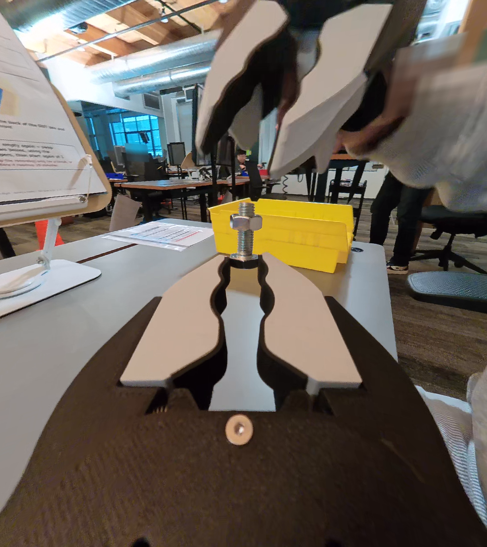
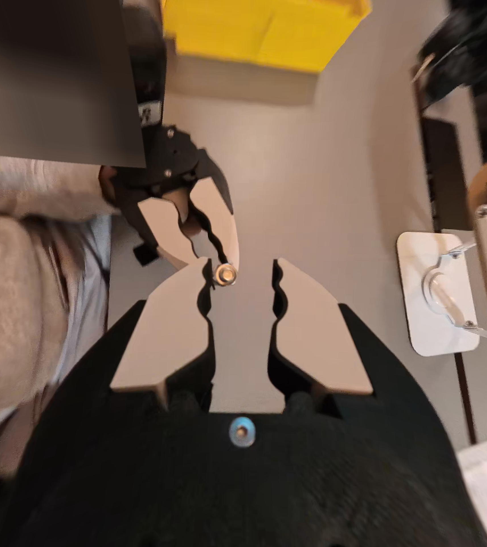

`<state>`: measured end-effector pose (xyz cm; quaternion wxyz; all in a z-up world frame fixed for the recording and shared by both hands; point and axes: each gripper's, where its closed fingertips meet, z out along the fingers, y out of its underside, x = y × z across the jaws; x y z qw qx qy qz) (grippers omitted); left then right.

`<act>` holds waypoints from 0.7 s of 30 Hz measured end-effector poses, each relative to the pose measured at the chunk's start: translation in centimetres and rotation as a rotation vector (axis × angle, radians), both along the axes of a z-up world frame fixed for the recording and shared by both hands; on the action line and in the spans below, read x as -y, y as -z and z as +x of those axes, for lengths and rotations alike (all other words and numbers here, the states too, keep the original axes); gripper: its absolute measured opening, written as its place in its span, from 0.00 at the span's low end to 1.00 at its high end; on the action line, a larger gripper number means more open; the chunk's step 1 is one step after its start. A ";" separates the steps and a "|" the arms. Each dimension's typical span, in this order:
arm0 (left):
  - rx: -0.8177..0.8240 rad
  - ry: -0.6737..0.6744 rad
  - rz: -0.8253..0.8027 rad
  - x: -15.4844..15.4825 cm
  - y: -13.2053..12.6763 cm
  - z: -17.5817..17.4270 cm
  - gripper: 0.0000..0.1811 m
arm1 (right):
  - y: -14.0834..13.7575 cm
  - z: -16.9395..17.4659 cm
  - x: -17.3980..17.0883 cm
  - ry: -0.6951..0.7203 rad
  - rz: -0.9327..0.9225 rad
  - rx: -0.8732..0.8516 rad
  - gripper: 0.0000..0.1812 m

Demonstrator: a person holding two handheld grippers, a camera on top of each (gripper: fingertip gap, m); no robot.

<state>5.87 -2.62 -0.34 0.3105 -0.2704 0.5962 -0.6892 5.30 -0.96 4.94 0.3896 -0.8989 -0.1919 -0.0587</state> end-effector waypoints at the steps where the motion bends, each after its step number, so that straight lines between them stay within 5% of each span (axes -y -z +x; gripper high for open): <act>1: -0.010 -0.009 -0.008 -0.2 0.1 0.1 0.10 | -0.4 0.0 0.0 0.035 0.093 -0.041 0.23; 4: -0.029 -0.025 -0.045 -0.7 0.0 0.3 0.10 | -0.9 1.0 0.8 0.176 0.398 -0.219 0.27; 9: -0.058 0.015 -0.070 -0.3 0.3 0.1 0.10 | 2.4 2.8 3.8 0.280 0.766 -0.368 0.19; 17: -0.105 0.096 -0.080 1.9 0.8 -0.1 0.10 | 3.5 0.1 4.1 0.132 0.794 -0.334 0.13; 21: -0.120 0.131 -0.100 2.6 1.0 -0.4 0.10 | 3.3 0.2 4.3 0.103 0.819 -0.454 0.06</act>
